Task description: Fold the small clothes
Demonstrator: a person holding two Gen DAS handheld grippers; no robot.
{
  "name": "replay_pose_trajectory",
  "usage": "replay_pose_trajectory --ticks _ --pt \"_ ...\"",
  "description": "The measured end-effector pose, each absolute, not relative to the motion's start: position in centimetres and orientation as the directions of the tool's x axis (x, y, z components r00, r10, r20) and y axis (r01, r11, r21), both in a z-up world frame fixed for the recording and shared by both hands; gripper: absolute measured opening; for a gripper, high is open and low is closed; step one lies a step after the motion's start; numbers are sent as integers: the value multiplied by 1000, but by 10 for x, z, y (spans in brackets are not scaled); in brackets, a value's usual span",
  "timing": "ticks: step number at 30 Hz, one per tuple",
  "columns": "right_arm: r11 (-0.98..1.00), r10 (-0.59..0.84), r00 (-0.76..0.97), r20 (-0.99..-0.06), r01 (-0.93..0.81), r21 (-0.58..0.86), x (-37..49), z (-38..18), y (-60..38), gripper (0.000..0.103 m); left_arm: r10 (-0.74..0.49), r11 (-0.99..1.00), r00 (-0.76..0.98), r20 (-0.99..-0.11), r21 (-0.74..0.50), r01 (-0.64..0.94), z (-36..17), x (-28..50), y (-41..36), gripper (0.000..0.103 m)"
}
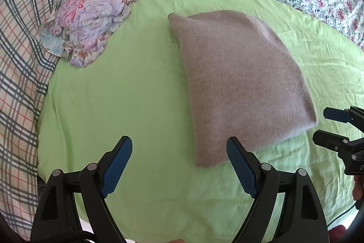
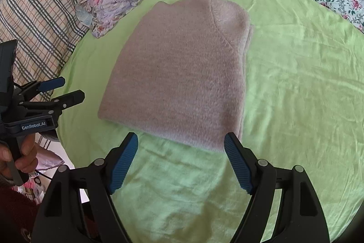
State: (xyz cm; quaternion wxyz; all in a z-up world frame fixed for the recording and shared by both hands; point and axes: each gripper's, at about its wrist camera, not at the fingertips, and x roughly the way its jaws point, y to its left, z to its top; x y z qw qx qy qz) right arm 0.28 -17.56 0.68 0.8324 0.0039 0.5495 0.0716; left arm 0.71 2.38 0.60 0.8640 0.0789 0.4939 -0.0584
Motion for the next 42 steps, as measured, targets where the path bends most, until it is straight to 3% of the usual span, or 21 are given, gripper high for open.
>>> replay_pose_trajectory --ticks 23,34,42 --pt "989 148 424 -893 -79 127 53 9 -192 79 -51 989 508 -860 27 144 7 49 17 86" --pt "965 162 472 -866 108 240 106 2 -235 79 -196 980 459 -867 -151 133 -2 111 26 86" --pt "933 165 481 -861 206 295 162 -21 -266 79 -348 935 383 -856 -349 71 -33 189 44 86"
